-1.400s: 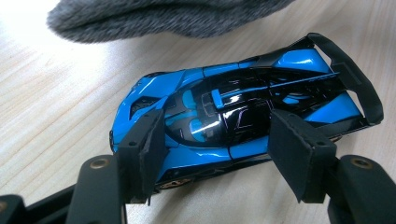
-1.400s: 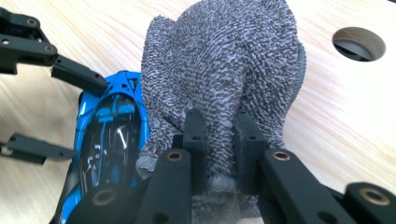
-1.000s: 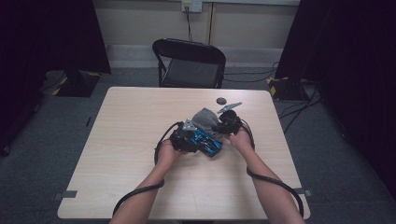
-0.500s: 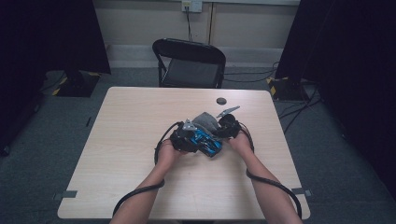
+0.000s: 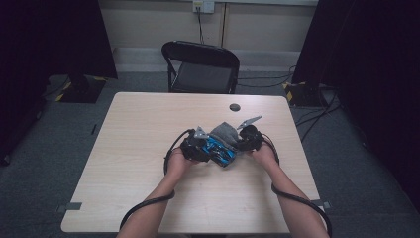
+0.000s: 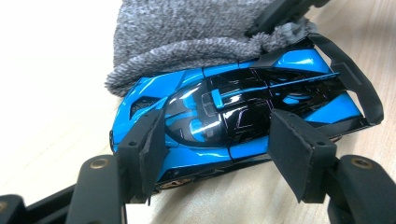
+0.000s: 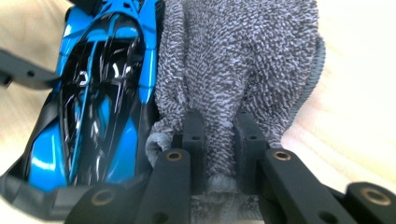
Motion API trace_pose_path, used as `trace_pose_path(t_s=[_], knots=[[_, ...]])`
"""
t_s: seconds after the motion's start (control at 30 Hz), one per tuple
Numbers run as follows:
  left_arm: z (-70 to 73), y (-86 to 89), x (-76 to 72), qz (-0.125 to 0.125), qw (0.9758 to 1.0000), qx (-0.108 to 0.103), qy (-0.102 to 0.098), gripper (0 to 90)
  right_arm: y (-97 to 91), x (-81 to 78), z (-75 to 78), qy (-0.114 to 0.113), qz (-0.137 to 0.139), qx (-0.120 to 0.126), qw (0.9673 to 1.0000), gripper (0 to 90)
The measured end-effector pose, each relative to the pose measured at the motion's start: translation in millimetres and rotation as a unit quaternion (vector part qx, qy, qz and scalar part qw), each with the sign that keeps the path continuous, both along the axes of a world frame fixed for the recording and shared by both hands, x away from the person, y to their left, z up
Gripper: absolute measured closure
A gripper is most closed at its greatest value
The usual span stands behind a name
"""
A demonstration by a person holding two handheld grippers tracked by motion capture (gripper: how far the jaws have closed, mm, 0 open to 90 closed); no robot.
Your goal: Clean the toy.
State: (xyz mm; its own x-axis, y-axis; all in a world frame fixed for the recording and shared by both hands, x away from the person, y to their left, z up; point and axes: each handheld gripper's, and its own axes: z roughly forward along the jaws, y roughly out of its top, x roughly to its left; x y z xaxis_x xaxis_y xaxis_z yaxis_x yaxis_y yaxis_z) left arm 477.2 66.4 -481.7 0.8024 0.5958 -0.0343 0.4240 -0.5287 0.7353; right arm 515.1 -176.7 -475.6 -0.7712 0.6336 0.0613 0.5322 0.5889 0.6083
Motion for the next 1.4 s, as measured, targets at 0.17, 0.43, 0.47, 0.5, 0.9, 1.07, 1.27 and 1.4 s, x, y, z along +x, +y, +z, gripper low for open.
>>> trace_pose_path(t_s=[0.17,0.43,0.47,0.5,0.9,1.07,1.27,1.4], knots=[[0.6,0.0,0.8,-0.002,1.0,0.002,0.003,36.9,-7.1,-4.0,0.4,0.001,0.009,-0.001,1.0,78.0],[0.2,0.1,0.5,-0.001,1.0,0.001,0.0,36.9,-21.7,-12.8,1.4,0.005,0.014,-0.003,0.9999,77.9],[0.5,0.1,0.6,-0.001,1.0,0.002,0.001,36.9,-24.7,-14.9,1.6,0.005,0.013,-0.004,0.9999,77.9],[0.5,0.0,0.6,-0.002,1.0,0.002,0.002,36.9,-27.9,-17.2,1.7,0.006,0.011,-0.003,0.9999,77.9],[0.9,-0.6,0.4,-0.001,1.0,0.003,0.004,36.9,-58.8,-62.1,-0.2,0.002,-0.02,0.017,0.9997,77.3],[1.7,-1.0,1.5,-0.002,1.0,0.006,0.006,36.9,-71.0,-80.0,0.5,0.004,-0.028,0.026,0.9993,77.2],[3.1,-1.2,3.2,-0.004,0.9999,0.008,0.013,36.7,-84.6,-99.4,7.4,0.003,-0.039,0.04,0.9984,77.2],[6.1,-3.3,6.6,-0.007,0.9994,0.017,0.03,32.0,-92.0,-108.5,17.6,-0.007,-0.048,0.046,0.9978,77.3]])
